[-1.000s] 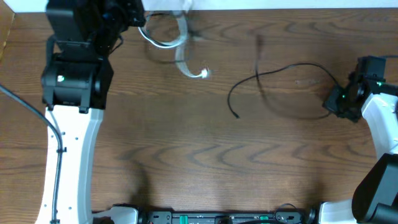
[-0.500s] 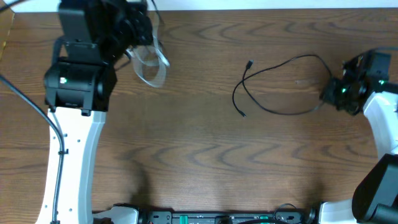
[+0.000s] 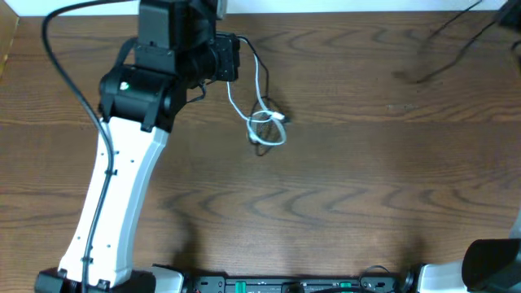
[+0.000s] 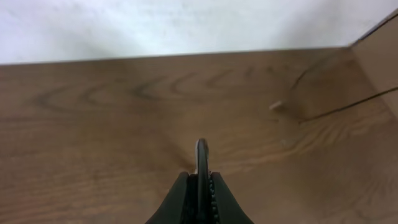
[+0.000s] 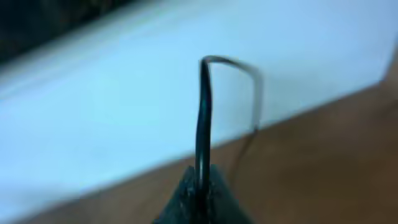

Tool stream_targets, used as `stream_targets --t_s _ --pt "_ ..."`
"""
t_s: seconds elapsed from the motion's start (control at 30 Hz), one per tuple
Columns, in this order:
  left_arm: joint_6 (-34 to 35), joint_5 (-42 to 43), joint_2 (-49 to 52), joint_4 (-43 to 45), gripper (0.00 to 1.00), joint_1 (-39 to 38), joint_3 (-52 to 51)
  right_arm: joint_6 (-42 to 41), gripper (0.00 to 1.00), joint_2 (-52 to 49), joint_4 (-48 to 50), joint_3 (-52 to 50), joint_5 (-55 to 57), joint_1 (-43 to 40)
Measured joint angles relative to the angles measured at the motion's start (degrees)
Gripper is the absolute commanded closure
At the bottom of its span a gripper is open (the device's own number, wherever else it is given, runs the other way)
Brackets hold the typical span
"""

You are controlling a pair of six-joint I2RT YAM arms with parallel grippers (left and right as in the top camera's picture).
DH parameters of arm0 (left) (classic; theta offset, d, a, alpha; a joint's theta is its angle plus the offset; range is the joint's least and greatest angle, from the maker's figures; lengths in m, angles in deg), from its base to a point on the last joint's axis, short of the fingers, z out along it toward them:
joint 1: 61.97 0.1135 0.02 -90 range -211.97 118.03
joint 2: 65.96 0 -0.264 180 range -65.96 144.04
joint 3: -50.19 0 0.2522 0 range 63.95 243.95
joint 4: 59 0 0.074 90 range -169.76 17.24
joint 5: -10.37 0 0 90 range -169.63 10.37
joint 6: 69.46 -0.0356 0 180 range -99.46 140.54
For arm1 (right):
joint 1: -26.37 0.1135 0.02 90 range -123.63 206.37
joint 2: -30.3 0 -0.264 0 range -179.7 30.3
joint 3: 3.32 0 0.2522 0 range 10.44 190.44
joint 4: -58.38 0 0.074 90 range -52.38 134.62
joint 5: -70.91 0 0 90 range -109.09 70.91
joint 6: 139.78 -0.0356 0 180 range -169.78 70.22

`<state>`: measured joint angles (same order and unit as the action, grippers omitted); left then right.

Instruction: Untangle cables

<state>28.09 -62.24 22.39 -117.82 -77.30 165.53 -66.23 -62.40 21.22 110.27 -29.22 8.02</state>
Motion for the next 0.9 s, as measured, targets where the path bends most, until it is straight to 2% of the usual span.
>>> stream_targets --t_s 0.1,0.3,0.53,0.73,0.8,0.9 --pt "0.0 0.1 0.9 -0.5 0.92 -0.7 0.0 -0.7 0.99 0.0 3.9 0.8 5.1 -1.9" --pt "0.0 0.2 1.0 -1.0 0.92 -1.7 0.0 -1.0 0.99 -2.5 5.2 1.1 11.3 -8.5" --pt "0.0 0.3 1.0 -1.1 0.92 -1.8 0.0 -1.0 0.99 -16.9 5.7 1.7 12.4 -16.0" --pt "0.0 0.3 1.0 -1.1 0.92 -1.8 0.0 -1.0 0.96 -26.3 3.3 1.5 11.7 -18.0" --pt "0.0 0.3 1.0 -1.1 0.92 -1.8 0.0 -1.2 0.90 -27.6 2.1 1.5 10.9 -18.1" --pt "0.0 0.3 1.0 -1.1 0.92 -1.8 0.0 -1.1 0.64 -28.7 0.0 1.5 10.4 -18.2"
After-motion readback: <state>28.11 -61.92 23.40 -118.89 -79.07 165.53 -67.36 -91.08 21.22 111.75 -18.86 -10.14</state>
